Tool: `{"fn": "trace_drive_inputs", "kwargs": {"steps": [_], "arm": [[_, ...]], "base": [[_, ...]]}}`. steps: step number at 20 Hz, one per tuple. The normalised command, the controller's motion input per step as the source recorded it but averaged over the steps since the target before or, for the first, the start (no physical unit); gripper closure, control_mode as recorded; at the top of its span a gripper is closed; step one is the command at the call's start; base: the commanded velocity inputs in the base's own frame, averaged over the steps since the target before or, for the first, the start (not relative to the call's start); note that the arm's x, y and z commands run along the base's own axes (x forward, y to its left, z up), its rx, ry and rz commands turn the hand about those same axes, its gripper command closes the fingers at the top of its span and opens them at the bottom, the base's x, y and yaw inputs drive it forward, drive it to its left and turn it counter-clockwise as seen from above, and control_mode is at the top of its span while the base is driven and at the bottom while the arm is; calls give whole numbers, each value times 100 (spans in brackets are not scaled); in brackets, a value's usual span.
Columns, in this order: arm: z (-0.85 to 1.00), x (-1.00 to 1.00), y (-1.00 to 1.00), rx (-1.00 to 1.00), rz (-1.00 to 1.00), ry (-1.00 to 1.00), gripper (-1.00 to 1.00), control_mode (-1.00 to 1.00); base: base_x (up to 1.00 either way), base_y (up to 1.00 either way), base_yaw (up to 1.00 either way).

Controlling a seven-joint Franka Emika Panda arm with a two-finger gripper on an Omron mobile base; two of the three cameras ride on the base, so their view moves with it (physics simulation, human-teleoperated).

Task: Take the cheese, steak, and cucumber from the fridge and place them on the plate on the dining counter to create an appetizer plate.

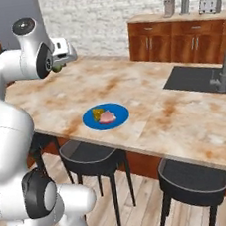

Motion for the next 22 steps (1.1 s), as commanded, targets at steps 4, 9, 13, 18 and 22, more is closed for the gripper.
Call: {"fn": "trace_drive_inputs", "kwargs": {"steps": [4, 9, 13, 18, 22], "arm": [[0, 0, 0, 0, 0, 0, 100, 100], [0, 0, 0, 0, 0, 0, 100, 100], [0, 0, 0, 0, 0, 0, 100, 100], [0, 0, 0, 0, 0, 0, 100, 100], [-10, 3, -2, 0, 0, 1, 100, -100]], "base": [[99, 46, -40], [86, 47, -34], [57, 37, -25], [29, 5, -4], [7, 0, 0]]}}
